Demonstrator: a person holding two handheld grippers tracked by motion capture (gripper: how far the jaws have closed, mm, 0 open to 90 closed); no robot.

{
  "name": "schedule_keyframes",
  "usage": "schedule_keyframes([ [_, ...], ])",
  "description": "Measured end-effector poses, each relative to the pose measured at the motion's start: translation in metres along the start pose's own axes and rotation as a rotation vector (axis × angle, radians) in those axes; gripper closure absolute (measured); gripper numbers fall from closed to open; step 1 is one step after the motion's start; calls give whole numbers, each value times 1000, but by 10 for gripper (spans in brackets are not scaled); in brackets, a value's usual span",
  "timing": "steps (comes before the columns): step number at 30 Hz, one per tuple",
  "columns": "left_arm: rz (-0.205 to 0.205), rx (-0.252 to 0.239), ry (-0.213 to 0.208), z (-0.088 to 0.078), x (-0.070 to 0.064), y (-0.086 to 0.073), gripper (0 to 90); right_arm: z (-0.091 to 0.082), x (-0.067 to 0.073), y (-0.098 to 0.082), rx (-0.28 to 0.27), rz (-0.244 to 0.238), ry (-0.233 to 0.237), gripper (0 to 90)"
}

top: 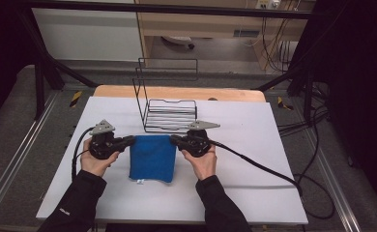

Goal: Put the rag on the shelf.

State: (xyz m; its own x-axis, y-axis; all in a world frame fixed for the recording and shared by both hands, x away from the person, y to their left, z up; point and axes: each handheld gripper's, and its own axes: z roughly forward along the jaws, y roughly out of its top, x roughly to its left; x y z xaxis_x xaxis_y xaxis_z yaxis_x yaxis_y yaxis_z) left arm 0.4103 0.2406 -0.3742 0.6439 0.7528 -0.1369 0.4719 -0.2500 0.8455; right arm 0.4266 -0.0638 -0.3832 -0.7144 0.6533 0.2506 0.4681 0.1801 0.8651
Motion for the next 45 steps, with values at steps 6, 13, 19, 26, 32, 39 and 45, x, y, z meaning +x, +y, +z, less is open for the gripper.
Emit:
schedule_keyframes([
  [6,22,-36,-2,-7,-8,6,847,-9,2,6,-30,-24,1,845],
  [13,19,-86,4,-13,-17,12,848,-23,6,16,-66,-66,-4,846],
  [19,24,-124,10,-20,-25,18,849,-31,10,21,-92,-97,-15,846],
  [26,28,-184,18,-26,-30,25,848,-43,15,25,-136,-127,-11,846],
  [32,44,-216,24,-28,-35,31,848,-54,18,30,-178,-146,-14,846],
  [39,57,-248,14,-26,-42,42,848,-66,16,40,-230,-165,-38,846],
  [45,49,-296,1,-28,-45,53,848,-74,15,50,-262,-179,-58,847],
])
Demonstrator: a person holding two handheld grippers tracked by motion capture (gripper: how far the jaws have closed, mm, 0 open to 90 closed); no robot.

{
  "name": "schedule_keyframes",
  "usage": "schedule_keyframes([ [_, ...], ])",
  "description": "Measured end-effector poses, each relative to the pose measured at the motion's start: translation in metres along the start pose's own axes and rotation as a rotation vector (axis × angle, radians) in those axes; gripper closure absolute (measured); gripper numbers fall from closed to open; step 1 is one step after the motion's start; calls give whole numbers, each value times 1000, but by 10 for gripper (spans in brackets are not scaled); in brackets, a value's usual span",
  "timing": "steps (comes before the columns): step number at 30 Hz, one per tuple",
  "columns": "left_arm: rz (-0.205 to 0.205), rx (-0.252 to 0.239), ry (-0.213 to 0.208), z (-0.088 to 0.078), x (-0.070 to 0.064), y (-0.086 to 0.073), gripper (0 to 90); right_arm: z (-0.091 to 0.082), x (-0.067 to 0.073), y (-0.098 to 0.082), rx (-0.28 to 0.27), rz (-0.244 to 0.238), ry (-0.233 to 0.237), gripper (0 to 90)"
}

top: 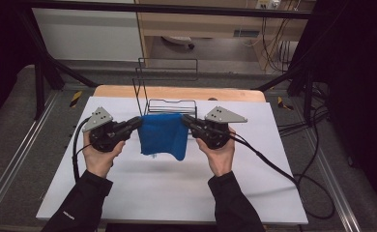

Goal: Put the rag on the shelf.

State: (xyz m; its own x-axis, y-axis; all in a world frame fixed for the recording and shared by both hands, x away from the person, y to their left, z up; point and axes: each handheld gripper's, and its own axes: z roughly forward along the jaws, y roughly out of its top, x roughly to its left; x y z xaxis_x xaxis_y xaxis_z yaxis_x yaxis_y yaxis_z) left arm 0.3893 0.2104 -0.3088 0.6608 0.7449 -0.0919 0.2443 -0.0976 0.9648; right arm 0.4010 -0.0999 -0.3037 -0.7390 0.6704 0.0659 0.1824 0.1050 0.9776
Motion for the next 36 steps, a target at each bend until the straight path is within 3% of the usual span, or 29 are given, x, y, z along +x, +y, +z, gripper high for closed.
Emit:
schedule_keyframes([
  [15,-10,-101,4,3,4,35,851,-2,-4,32,-69,-50,-42,848],
  [21,-12,-119,5,5,5,43,852,-2,-5,40,-91,-58,-55,848],
  [36,-6,-190,12,9,7,75,852,-3,-10,78,-154,-105,-96,849],
])
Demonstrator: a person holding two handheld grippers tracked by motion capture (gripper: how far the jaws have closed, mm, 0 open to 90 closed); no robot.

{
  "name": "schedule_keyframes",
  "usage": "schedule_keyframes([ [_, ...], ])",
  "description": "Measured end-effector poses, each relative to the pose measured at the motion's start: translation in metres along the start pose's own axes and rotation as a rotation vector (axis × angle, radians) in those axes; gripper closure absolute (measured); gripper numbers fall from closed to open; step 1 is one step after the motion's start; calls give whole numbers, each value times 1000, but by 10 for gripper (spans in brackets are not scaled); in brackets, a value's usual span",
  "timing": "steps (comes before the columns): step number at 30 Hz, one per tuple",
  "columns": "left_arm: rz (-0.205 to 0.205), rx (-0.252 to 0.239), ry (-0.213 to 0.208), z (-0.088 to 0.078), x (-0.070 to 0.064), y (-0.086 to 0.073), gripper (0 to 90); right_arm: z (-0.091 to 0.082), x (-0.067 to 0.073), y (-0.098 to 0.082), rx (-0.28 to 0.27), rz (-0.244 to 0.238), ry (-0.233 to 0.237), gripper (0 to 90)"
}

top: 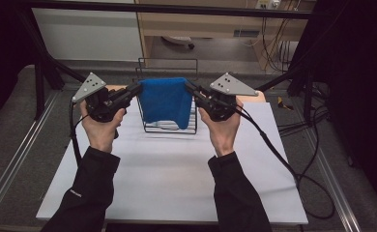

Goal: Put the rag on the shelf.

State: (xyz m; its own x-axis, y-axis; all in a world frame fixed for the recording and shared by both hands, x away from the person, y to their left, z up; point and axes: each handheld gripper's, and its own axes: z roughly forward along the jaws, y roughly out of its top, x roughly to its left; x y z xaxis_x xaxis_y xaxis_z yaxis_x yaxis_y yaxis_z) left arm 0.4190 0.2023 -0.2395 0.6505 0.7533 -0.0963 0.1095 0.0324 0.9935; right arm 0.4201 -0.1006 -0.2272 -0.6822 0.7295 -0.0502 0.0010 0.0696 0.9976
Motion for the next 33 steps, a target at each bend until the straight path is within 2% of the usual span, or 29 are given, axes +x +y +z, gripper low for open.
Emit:
schedule_keyframes([
  [9,22,-46,14,4,0,21,853,3,-4,13,-41,0,-12,850],
  [14,15,-70,18,5,3,33,853,7,-4,26,-66,-19,-21,850],
  [17,26,-77,25,6,3,40,853,8,-4,31,-75,-25,-27,850],
  [25,27,-99,35,15,5,58,853,16,-13,49,-99,-31,-50,850],
  [33,45,-114,52,22,9,74,852,25,-21,63,-114,-42,-65,850],
])
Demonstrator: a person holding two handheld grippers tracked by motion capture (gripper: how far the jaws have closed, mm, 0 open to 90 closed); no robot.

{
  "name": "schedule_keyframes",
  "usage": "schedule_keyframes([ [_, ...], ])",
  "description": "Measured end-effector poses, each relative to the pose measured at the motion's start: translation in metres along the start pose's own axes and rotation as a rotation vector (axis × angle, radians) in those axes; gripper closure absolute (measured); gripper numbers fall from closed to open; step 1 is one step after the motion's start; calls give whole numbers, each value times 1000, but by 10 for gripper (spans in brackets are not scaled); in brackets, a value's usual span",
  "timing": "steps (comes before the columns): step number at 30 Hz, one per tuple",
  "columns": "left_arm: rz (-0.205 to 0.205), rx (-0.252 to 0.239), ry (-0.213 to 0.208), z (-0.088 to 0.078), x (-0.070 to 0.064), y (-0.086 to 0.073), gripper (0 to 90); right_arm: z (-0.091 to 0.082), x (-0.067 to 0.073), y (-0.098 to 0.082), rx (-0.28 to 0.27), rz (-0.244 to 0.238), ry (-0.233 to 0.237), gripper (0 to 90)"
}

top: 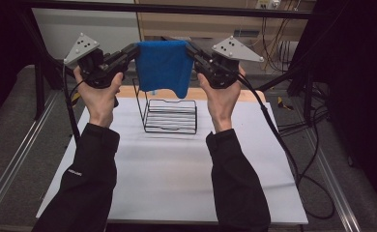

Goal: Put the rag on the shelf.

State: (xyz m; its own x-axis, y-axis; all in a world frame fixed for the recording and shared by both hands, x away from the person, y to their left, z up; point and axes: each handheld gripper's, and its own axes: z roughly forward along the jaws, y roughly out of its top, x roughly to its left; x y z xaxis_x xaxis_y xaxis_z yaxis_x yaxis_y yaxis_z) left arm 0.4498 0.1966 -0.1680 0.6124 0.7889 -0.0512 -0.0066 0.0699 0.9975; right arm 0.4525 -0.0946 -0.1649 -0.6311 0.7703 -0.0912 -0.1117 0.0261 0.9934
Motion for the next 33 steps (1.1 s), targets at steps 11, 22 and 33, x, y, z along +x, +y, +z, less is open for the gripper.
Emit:
schedule_keyframes([
  [11,0,6,16,21,15,12,852,20,-12,13,-3,-17,-20,850],
  [22,-11,21,28,42,30,9,853,40,-25,8,29,-27,-42,850],
  [33,7,50,27,56,39,-8,853,59,-40,-4,93,-85,-70,850],
])
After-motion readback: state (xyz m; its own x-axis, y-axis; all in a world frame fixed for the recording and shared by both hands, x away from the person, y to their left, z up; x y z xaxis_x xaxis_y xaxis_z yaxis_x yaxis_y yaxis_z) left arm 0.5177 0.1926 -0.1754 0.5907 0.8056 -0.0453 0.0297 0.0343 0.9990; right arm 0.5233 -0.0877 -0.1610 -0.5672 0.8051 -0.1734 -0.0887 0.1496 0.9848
